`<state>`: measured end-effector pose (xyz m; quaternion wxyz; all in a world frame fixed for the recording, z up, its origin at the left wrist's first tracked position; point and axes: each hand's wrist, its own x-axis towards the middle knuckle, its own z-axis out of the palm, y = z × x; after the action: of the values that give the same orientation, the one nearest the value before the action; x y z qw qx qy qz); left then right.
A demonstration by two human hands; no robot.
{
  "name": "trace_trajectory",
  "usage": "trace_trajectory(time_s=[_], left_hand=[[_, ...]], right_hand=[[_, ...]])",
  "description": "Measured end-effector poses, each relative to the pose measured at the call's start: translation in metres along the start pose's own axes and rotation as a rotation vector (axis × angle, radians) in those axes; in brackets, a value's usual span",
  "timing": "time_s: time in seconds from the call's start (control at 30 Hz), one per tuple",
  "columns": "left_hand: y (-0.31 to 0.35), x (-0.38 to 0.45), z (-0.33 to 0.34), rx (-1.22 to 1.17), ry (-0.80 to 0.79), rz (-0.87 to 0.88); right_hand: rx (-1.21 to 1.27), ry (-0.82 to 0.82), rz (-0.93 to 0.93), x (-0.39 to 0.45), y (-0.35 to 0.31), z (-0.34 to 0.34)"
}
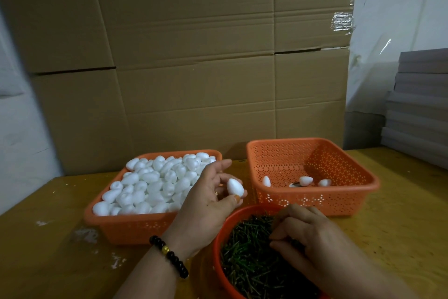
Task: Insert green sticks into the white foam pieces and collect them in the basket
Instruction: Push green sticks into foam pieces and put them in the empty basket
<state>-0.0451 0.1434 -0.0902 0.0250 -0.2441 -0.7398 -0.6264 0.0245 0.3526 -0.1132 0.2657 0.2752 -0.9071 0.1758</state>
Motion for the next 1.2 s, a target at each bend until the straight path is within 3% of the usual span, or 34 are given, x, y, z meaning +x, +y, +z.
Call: trace_trajectory(time_s=[0.43,0.73,0.87,1.2], left_hand=[[0.006,-0.003,0.003,0.061,0.041,0.071],[0.009,-0.007,0.006,0.178,-0.007,0.106],[0.009,-0.007,0.009,0.186,-0.033,0.044],[0.009,-0.010,0.022,-0.278,-0.129,-0.204]], right_hand=[[0.096,0.267,0.024,-0.001,-0.004,0.005],[0.142,0.309,0.037,0.003,-0.005,0.007],[0.205,0.323,0.034,0.003,-0.005,0.005],[0.265,0.343,0.041,0.003,-0.002,0.007]])
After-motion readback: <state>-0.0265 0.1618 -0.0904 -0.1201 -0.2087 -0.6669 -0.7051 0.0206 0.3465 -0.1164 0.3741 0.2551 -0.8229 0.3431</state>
